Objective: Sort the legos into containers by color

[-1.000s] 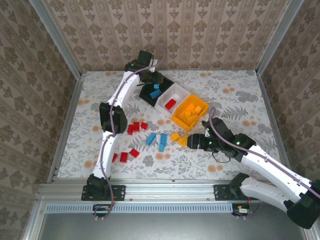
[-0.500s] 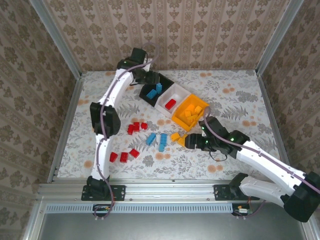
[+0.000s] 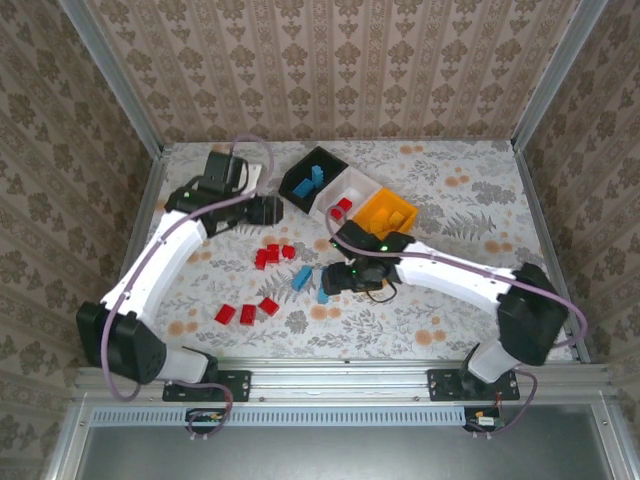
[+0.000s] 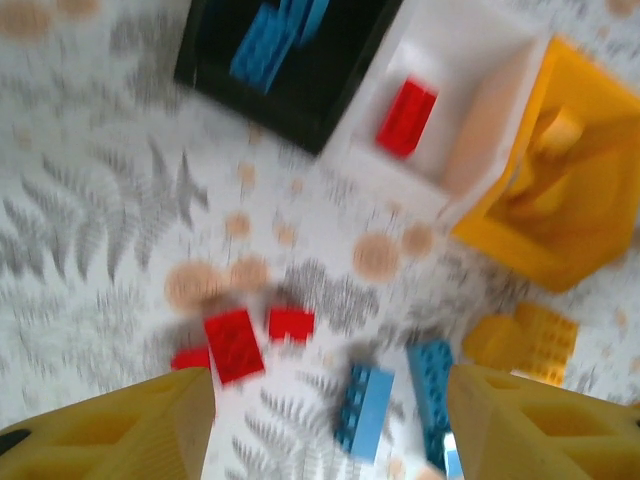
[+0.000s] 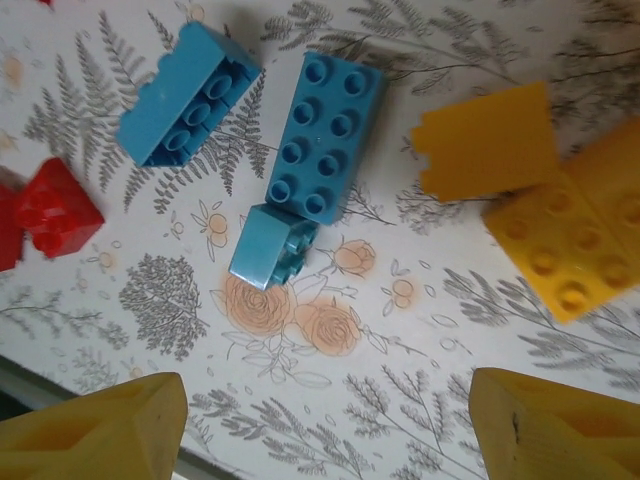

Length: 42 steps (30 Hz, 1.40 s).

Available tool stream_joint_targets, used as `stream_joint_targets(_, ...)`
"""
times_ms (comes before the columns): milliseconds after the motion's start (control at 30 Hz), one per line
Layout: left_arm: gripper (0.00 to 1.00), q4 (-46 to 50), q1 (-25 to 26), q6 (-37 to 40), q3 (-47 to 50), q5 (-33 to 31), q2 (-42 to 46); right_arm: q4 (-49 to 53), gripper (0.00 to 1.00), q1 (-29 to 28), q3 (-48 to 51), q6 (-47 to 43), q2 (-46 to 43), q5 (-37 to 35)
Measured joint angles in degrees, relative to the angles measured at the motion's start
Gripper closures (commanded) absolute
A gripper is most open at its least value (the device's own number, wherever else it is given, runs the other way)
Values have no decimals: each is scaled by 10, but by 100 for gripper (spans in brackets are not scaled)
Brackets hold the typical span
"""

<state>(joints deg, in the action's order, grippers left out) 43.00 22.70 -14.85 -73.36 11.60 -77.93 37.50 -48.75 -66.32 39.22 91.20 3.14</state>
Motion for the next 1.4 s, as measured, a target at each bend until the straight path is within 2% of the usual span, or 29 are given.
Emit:
stream_joint_targets(167, 35, 2, 1, -23, 116, -3, 74, -1, 31, -17, -52, -5, 83, 0)
stream_joint_targets(300, 34, 3, 1, -34, 155, -6, 123, 0, 31, -30, -88, -5, 130, 0)
stream_joint_targets(500, 33, 2, 1, -36, 167, -10, 145, 5, 31, -34, -111, -5, 169, -10)
stream_joint_targets(833, 32, 2, 1, -36, 189, -11, 170, 20, 46, -34, -136, -15, 203, -28)
stream_joint_targets(1100, 31, 2, 0, -36, 198, -11, 174, 23, 51, -34, -140, -16, 209, -31)
stream_joint_targets(1400, 31, 2, 0, -36, 198, -11, 178, 26, 48, -33, -138, -17, 209, -40)
